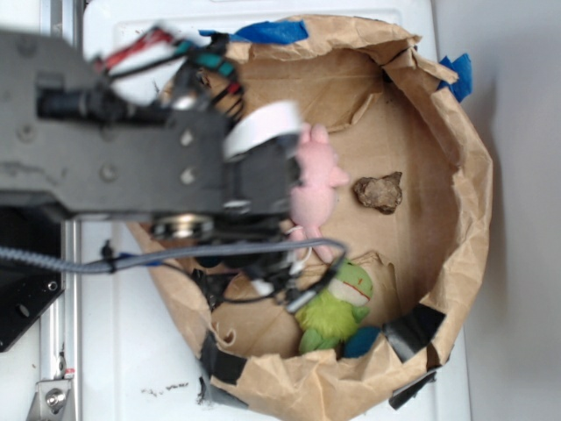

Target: Grab the plastic pickle.

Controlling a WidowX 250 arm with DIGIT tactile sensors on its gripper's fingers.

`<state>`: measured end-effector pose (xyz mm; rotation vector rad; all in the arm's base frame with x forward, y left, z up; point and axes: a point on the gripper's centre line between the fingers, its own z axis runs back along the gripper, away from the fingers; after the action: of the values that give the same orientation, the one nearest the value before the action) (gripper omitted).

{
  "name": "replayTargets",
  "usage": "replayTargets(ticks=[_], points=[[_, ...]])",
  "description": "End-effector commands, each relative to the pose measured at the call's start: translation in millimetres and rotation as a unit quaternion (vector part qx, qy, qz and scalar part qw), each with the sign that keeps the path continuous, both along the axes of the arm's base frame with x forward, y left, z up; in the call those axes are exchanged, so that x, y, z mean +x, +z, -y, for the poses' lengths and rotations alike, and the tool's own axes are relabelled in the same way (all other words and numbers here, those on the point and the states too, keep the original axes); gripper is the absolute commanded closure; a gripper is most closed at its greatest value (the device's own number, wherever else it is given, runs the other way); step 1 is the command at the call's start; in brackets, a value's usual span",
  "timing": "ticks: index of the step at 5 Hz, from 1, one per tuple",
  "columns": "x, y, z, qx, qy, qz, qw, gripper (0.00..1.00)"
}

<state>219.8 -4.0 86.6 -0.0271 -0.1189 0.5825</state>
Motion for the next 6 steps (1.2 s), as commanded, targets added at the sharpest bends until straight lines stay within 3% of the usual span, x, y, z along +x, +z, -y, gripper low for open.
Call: replayTargets(ticks=[1, 3, 5, 6], points=[[-3.9, -14.7, -1.6, -0.021, 0.051, 0.03, 0.998, 0.0], [-3.1, -27.1, -14.4, -0.014, 0.068, 0.026, 0.997, 0.0], [2.2, -40.6, -24.9, -0.001, 0.049, 0.06, 0.997, 0.0], [-5.9, -52.0, -22.6, 0.001, 0.03, 0.058, 0.998, 0.0]])
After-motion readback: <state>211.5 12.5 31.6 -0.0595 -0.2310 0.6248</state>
